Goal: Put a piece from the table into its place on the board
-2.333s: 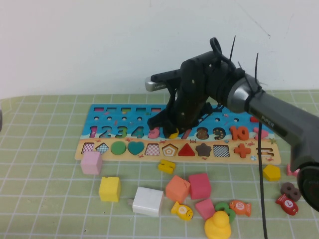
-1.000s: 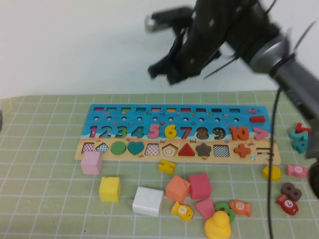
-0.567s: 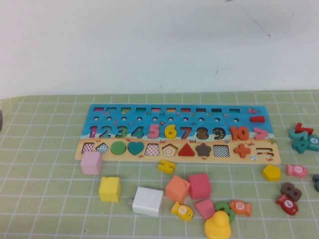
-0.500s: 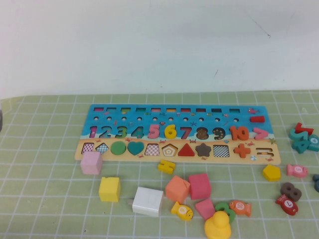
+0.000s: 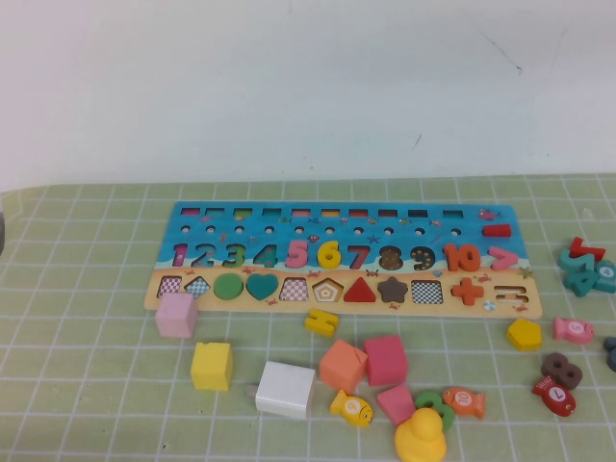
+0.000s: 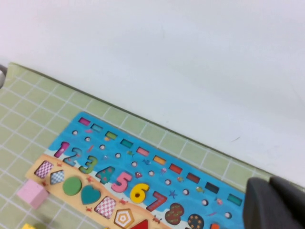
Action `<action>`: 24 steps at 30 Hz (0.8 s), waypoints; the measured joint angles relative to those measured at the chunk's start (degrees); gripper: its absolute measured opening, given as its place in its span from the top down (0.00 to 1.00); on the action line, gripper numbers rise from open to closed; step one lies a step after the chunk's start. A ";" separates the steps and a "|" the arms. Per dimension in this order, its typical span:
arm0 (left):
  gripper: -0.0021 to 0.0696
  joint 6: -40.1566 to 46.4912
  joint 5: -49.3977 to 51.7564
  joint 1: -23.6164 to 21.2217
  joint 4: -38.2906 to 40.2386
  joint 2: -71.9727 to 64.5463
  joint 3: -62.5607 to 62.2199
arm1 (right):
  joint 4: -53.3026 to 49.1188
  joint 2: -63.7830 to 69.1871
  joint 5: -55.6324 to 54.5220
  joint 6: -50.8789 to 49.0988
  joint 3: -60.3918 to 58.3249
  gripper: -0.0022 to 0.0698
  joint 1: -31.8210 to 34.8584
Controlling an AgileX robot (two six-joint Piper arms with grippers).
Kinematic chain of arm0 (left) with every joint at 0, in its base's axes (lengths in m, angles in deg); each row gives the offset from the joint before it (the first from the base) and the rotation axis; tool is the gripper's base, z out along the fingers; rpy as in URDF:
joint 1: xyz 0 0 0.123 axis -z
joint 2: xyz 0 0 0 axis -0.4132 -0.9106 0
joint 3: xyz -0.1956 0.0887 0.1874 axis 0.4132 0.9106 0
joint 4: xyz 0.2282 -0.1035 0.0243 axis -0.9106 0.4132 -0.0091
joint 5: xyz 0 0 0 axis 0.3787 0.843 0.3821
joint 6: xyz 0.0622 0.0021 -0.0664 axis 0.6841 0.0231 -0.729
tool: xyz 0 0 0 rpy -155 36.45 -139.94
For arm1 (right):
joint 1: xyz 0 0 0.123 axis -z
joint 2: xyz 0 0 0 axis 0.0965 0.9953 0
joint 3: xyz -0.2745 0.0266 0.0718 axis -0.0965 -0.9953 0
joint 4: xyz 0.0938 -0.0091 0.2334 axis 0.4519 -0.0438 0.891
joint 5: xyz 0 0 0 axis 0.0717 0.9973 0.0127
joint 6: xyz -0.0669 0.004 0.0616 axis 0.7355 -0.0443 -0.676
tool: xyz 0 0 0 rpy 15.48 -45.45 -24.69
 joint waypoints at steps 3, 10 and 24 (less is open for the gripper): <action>0.97 0.00 0.00 0.00 0.00 0.00 0.00 | 0.48 1.32 0.00 0.00 -0.12 0.97 0.00; 0.97 0.00 0.00 0.00 0.00 0.00 0.00 | 1.36 6.21 0.00 0.00 -2.02 0.97 0.00; 0.97 0.81 0.00 0.00 0.00 0.00 0.00 | 5.50 -1.18 0.00 0.00 -4.76 0.97 0.00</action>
